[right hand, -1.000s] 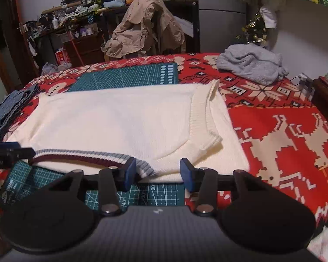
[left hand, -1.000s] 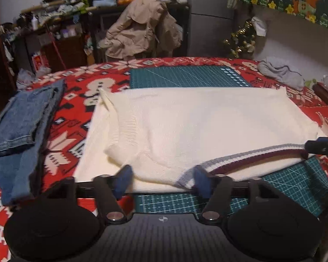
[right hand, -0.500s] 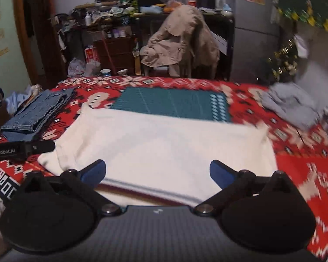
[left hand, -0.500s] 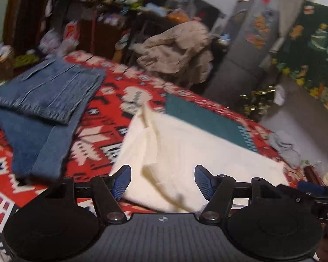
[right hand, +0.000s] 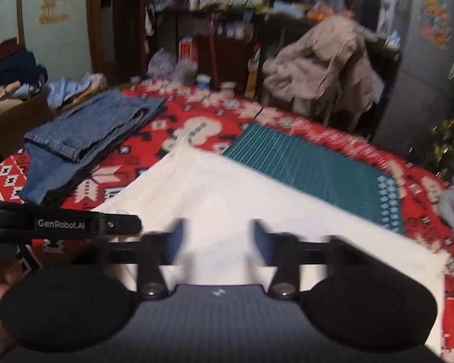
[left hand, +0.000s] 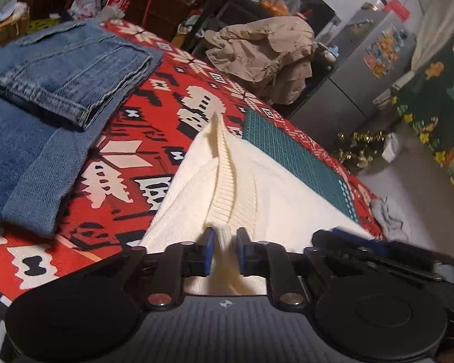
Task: Fold clothes
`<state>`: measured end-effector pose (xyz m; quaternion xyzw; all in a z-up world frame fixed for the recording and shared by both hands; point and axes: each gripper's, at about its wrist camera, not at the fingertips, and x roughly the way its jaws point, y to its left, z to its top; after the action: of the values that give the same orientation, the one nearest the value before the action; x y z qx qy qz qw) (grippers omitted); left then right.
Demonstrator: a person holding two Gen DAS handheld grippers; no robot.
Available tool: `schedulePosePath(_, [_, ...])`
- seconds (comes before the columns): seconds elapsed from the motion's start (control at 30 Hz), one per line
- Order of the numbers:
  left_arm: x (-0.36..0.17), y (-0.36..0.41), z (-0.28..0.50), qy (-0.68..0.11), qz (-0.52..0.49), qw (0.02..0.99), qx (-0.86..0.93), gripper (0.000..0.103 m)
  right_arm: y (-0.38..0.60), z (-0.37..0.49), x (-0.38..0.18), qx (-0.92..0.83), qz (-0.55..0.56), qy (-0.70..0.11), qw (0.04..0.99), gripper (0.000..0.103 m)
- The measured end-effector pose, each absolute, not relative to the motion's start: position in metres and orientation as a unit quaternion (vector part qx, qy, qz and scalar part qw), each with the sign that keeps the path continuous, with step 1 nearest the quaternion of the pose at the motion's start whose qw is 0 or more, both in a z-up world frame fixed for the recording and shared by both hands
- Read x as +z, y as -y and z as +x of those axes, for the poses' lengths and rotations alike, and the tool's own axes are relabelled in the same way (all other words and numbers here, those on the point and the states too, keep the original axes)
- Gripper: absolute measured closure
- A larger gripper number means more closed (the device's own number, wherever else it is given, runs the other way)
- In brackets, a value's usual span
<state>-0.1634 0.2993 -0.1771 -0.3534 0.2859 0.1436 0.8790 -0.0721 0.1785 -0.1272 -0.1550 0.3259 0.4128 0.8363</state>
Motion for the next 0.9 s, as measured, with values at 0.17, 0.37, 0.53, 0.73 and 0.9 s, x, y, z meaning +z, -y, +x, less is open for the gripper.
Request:
schedulePosePath(0.17, [-0.173,-0.293,-0.169,-0.272,-0.336,0.888,0.156,0.098,-0.206,-0.063,-0.14,0.438,-0.156,-0.353,0.812,0.099])
schedulePosePath(0.37, [-0.174,-0.29,-0.168,-0.28,-0.309,0.894,0.162,0.098,-0.236,-0.05,-0.154,0.455,-0.158,-0.379,0.79,0.099])
schedulePosePath(0.53, [-0.176,-0.294,-0.169,-0.281,-0.322,0.89,0.158,0.098,-0.251,-0.028,-0.159,0.438,-0.151,-0.39,0.796,0.099])
schedulePosePath(0.73, [-0.178,-0.295,-0.17,-0.28,-0.327,0.889,0.156,0.098,-0.265,-0.002,-0.157,0.426,-0.137,-0.396,0.802,0.099])
schedulePosePath(0.9, [-0.179,-0.297,-0.171,-0.278,-0.336,0.887,0.153,0.098,-0.276,0.017,-0.156,0.412,-0.126,-0.399,0.81,0.099])
